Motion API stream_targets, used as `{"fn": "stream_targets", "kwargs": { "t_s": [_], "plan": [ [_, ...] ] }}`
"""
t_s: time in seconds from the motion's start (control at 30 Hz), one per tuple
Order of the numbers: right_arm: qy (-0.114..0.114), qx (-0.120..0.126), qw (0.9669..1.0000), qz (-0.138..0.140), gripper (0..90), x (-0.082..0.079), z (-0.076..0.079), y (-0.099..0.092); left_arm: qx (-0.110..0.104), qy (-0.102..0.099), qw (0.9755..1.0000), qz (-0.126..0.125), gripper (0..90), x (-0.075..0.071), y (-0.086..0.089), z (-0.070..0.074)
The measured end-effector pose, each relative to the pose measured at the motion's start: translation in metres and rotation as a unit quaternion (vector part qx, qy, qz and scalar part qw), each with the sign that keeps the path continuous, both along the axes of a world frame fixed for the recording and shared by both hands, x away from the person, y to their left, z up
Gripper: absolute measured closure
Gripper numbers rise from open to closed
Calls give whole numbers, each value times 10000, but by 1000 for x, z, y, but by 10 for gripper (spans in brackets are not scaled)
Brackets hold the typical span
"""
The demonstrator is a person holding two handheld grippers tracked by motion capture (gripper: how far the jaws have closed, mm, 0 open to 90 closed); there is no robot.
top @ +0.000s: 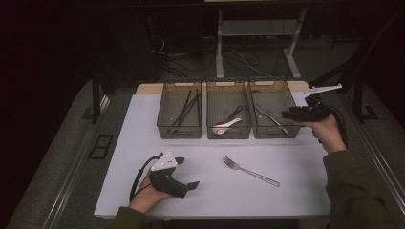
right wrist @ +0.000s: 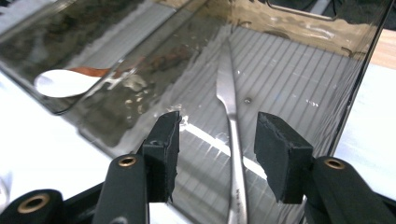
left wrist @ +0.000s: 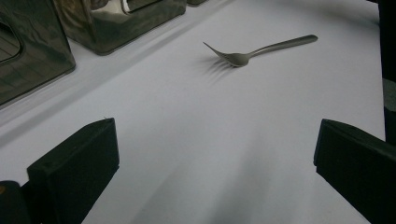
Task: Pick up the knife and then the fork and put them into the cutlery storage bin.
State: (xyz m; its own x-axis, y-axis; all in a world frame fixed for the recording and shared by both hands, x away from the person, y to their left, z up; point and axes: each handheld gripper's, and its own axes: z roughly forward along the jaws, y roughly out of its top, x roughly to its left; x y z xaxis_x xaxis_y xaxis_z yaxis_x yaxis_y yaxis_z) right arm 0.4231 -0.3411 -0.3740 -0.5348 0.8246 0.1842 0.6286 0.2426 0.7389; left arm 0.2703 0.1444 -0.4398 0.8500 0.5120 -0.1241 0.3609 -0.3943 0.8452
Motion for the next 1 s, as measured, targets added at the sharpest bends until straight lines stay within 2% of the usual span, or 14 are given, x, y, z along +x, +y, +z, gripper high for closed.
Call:
{"fn": "stream_targets", "kwargs": {
  "t_s": [0.27,0.4,0.8,0.93,1.0],
  "plan": [
    [-166,160,9995,231,475,-27,3,1,-4,-4,10000,5,0,0,0,0],
    [-267,157,9987,410,473,-39,1,7,-5,1,10000,4,0,0,0,0],
    [-248,-114,9954,919,468,-65,0,32,-29,-1,10000,11,0,-1,0,0],
    [-228,-339,9925,1152,462,-72,0,42,-23,-5,10000,5,0,-1,0,0],
    [-165,-372,9911,1266,461,-74,0,47,-33,-2,10000,10,0,-1,0,0]
  ]
}}
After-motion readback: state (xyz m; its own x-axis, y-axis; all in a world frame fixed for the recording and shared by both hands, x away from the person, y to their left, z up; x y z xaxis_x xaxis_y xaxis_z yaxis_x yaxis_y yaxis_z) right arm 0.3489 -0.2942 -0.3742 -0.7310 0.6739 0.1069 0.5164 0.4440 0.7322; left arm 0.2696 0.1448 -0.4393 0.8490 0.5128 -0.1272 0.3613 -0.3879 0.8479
